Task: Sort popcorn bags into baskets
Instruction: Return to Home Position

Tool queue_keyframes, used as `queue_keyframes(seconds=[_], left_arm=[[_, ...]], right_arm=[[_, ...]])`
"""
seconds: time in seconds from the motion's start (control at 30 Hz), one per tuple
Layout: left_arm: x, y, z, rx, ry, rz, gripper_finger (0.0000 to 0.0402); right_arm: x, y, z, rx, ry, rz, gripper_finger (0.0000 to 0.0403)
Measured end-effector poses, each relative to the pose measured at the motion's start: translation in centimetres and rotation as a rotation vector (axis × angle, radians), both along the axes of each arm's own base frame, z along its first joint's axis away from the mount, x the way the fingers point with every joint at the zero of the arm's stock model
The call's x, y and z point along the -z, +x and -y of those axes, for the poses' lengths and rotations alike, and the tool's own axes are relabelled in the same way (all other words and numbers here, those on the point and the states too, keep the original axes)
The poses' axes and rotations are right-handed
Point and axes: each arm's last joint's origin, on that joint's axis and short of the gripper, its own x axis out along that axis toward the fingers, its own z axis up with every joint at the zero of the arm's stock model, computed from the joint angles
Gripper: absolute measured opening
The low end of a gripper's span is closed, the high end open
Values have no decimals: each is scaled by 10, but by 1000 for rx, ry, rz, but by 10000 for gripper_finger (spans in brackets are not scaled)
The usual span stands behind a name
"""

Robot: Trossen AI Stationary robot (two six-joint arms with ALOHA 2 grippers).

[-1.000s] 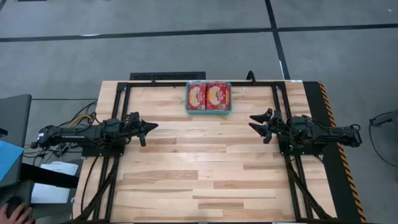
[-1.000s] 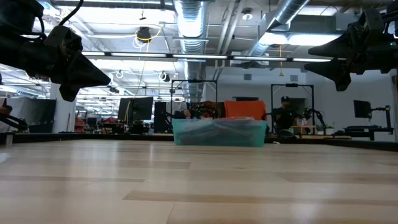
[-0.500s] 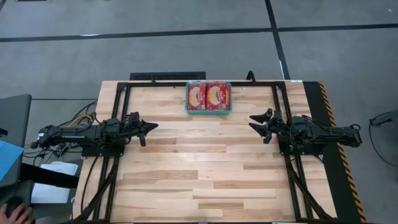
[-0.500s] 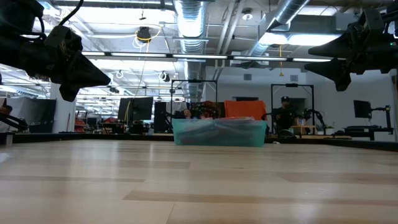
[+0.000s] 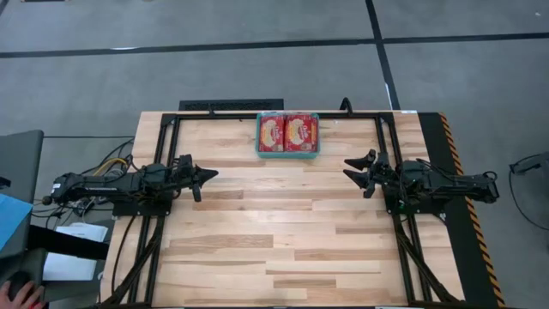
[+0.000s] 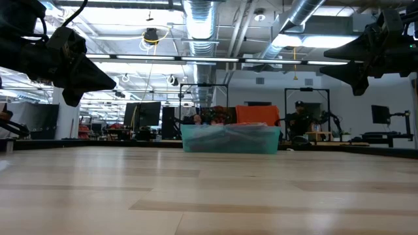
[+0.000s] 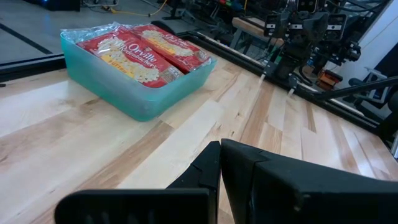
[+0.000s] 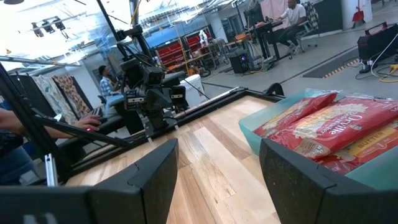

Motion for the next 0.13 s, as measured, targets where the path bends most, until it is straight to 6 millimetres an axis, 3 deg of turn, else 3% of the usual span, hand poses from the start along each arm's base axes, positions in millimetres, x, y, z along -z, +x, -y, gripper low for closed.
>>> queue_keyframes(seconds=[0.13], left_arm=[[0, 0, 0, 0, 0, 0, 0]], right_arm=[[0, 0, 0, 0, 0, 0, 249]])
